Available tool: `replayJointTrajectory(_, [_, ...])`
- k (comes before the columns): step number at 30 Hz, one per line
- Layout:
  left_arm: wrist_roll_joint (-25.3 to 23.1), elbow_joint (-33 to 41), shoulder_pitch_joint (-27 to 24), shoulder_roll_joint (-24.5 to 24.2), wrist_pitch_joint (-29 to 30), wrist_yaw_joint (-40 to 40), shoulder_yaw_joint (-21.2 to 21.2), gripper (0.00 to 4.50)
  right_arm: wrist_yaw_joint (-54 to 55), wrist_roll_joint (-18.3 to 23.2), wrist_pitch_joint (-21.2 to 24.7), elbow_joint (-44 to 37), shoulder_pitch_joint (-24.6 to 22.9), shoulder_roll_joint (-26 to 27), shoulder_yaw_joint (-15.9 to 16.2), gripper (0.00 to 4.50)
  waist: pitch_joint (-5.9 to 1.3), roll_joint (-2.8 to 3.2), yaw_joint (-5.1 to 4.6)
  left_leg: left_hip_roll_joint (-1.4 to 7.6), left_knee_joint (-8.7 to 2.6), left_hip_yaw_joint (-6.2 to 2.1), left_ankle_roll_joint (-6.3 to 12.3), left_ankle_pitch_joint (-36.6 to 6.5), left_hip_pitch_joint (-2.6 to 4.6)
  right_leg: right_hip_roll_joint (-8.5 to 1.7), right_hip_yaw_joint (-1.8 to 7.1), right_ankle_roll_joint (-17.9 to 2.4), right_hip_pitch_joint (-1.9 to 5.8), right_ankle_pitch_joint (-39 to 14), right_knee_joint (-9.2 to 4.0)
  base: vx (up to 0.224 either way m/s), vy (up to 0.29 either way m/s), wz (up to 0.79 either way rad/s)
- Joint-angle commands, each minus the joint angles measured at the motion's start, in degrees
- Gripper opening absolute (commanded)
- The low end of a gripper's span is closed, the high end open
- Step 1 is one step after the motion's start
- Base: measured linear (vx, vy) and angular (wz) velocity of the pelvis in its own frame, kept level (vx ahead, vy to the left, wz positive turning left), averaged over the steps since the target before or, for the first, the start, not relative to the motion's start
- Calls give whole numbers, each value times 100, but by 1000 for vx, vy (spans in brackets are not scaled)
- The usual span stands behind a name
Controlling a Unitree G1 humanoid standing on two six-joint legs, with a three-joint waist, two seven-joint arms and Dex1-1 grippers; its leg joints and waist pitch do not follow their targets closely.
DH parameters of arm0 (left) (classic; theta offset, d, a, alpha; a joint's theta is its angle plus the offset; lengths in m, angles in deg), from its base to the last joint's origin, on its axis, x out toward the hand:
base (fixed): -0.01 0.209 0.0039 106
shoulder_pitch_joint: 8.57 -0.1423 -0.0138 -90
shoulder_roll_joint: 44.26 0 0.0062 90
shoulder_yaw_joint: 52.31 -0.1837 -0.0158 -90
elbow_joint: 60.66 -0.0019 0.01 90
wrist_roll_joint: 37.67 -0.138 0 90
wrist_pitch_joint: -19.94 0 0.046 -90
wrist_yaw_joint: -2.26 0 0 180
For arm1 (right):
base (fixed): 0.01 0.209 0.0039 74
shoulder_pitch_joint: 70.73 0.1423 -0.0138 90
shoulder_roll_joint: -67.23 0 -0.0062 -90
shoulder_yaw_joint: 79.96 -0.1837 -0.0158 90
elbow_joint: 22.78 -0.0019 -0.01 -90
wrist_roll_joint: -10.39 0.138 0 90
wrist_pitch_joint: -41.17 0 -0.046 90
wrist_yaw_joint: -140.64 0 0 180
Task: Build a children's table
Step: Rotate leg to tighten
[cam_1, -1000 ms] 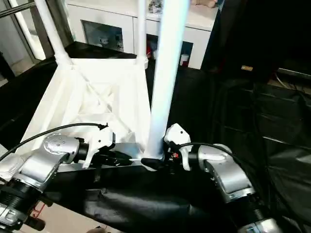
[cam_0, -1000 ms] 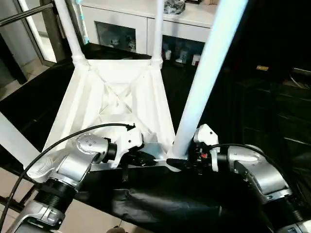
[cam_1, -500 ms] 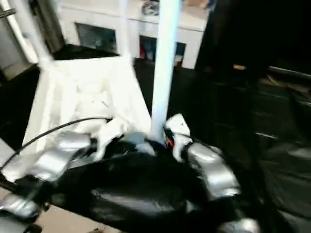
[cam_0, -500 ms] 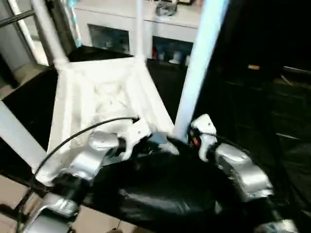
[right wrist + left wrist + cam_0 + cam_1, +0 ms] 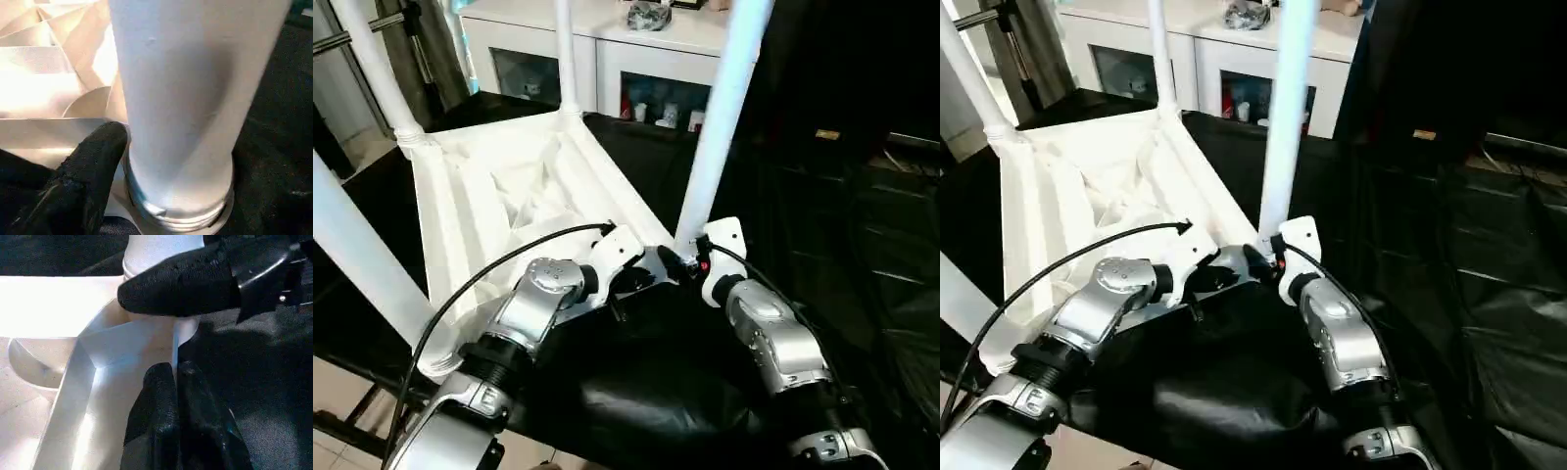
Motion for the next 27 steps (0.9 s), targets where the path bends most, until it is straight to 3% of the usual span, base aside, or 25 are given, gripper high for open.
replayJointTrajectory(1, [240, 320, -77, 116, -383, 402, -226, 0, -826, 56, 42, 73, -168, -10, 744, 371, -238, -6, 15, 192, -452, -75, -46, -1432, -5, -409, 204, -898, 220, -1334, -481, 0, 0, 0])
replayJointTrajectory(3, [260, 382, -125, 55, -382, 506, -239, 0, -1002, 32, -33, 10, -192, -113, 803, 371, -245, -9, 17, 202, -446, -74, -31, -1400, -11, -410, 204, -916, 228, -1232, -469, 0, 0, 0])
replayJointTrajectory(4, [342, 547, -256, -139, -497, 867, -294, 0, -1587, 119, -125, -246, -286, -424, 915, 371, -245, -17, 25, 199, -441, -68, 12, -1337, -8, -404, 201, -945, 231, -1124, -467, 0, 0, 0])
replayJointTrajectory(8, [370, 632, -322, -253, -554, 1051, -330, 0, -1903, 191, -154, -392, -336, -589, 956, 371, -244, -22, 37, 201, -435, -60, 115, -1265, -15, -408, 201, -990, 235, -1080, -460, 0, 0, 0])
replayJointTrajectory(10, [514, 860, -516, -648, -688, 1671, -352, 0, -2849, 473, -98, -863, -462, -1143, 960, 371, -243, -12, 72, 220, -433, -61, 139, -1219, -4, -404, 204, -1034, 241, -974, -444, 0, 0, 0])
replayJointTrajectory(13, [615, 941, -579, -818, -787, 1942, -301, 0, -3232, 571, -92, -1009, -504, -1414, 958, 371, -261, -15, 107, 224, -407, -45, 260, -1056, -4, -390, 193, -1142, 241, -551, -398, 0, 0, 0])
replayJointTrajectory(15, [758, 1023, -616, -988, -786, 2242, -211, 0, -3588, 675, -31, -1151, -553, -1681, 970, 371, -253, -25, 146, 219, -402, -34, 254, -1048, 1, -399, 195, -1208, 239, -599, -394, 0, 0, 0])
replayJointTrajectory(23, [952, 1166, -682, -1209, -692, 2673, -145, 0, -4002, 786, 77, -1342, -625, -1907, 1002, 297, -253, -22, 163, 223, -406, -38, 207, -1077, -1, -408, 187, -1212, 239, -745, -399, 0, 0, 0])
replayJointTrajectory(27, [965, 1158, -703, -1243, -710, 2726, -149, 0, -4126, 835, 163, -1429, -686, -1921, 1119, 271, -261, -21, 168, 221, -395, -35, 219, -963, -6, -399, 182, -1232, 243, -577, -378, 0, 0, 0])
